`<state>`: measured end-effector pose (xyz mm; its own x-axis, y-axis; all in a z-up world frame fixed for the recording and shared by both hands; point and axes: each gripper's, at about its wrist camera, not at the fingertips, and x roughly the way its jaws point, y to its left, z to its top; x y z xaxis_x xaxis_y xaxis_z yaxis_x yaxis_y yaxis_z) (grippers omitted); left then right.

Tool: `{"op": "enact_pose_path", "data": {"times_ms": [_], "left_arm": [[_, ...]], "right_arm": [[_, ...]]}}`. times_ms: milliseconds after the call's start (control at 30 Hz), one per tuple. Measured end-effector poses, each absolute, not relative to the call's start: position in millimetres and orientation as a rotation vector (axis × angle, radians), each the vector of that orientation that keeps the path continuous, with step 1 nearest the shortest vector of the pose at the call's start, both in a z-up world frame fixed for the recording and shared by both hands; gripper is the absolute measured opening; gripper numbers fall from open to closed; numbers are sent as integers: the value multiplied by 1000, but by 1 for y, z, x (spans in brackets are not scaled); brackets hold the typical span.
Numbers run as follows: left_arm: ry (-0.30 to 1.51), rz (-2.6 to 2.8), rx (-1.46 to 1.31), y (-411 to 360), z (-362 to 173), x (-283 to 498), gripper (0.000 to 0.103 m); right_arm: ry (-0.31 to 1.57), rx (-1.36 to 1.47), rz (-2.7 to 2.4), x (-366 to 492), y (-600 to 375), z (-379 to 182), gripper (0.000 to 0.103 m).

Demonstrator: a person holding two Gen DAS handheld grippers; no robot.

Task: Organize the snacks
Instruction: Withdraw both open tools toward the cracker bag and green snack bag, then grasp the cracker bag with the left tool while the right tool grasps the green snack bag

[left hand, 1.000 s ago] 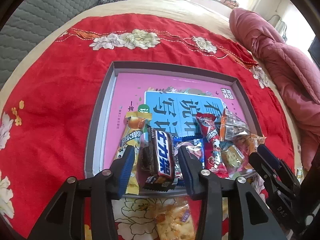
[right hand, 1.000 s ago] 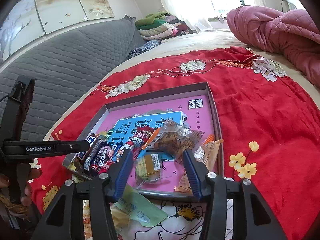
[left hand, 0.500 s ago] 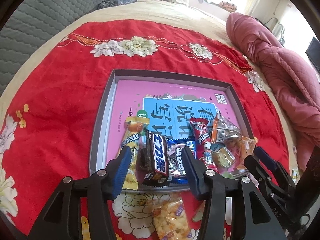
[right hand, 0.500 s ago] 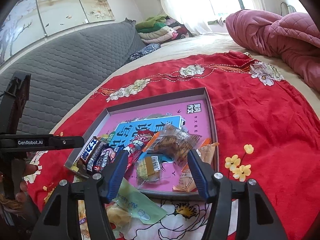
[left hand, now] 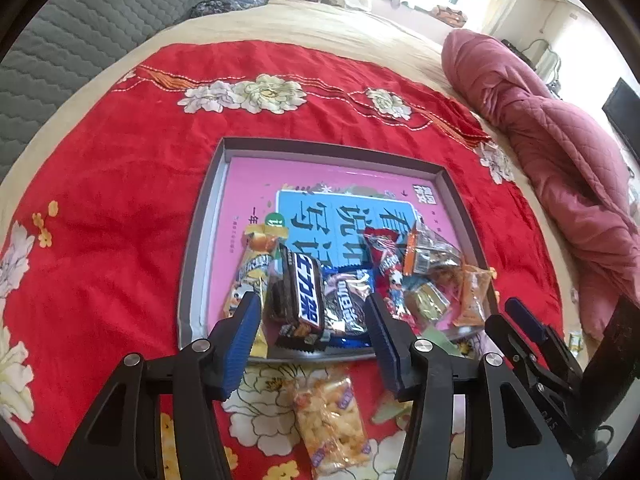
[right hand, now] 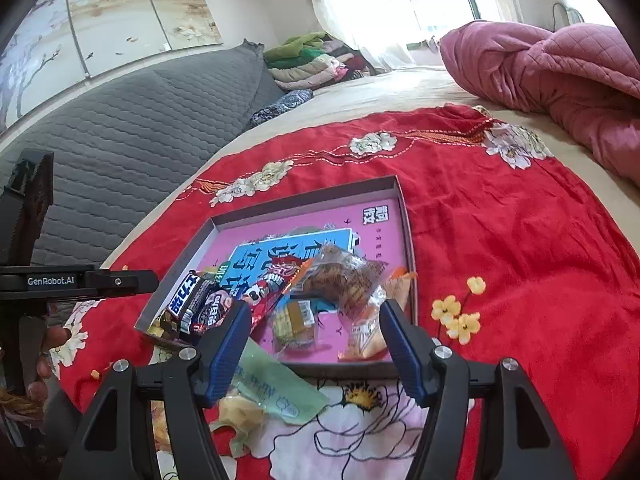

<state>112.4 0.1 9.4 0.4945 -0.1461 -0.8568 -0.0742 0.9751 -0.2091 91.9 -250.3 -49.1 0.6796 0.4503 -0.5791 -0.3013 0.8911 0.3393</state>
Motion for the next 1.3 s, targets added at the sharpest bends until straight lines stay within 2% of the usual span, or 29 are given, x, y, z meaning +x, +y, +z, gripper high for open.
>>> {"op": "enact_pose_path", "data": {"times_ms": [100, 233, 833, 1300], "left_arm": [[1061, -59, -232, -1, 10, 107, 60], [1081, -77, -222, -3, 5, 97, 60], [1289, -141, -274, -17, -56, 60, 66], [1291, -125, -253, -25, -78, 66, 68]], "right_arm": [[722, 230, 430, 86, -250, -48, 66], [765, 251, 445, 81, -248, -52, 72], [980, 297, 522, 68, -222, -84, 72], [1038, 334, 530, 81, -213, -100, 73]]}}
